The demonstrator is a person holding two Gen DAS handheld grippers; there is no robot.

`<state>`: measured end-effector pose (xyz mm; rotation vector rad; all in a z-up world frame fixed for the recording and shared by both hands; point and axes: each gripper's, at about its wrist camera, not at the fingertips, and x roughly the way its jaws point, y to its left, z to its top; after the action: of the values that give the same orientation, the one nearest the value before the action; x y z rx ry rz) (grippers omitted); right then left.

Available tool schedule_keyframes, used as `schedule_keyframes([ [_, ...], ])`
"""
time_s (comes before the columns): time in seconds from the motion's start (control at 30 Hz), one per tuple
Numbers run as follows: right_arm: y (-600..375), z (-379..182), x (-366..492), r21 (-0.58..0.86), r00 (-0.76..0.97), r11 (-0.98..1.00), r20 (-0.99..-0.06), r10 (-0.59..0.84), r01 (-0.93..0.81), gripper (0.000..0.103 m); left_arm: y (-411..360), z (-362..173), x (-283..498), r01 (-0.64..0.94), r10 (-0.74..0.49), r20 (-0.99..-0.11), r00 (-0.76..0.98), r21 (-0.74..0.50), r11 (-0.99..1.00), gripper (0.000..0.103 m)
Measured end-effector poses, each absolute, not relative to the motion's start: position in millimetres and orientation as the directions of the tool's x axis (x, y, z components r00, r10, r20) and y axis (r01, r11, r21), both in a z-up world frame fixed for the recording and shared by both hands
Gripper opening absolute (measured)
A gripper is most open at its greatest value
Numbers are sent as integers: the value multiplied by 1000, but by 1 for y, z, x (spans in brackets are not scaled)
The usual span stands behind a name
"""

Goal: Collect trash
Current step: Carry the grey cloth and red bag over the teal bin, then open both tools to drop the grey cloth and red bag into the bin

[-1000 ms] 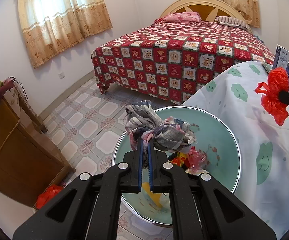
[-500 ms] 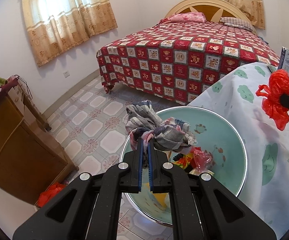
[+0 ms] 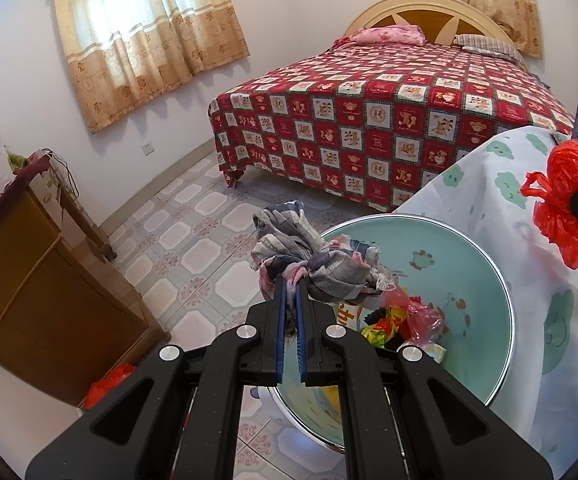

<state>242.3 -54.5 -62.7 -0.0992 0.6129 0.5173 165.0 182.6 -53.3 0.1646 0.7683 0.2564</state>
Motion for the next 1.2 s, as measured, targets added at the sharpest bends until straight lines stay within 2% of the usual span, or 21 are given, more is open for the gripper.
schedule_keyframes([
  [1.2,-30,-59,242,51,670,841,-579,465,-539,18,195,-54,168,-206,308,-663,682,230,951,5],
])
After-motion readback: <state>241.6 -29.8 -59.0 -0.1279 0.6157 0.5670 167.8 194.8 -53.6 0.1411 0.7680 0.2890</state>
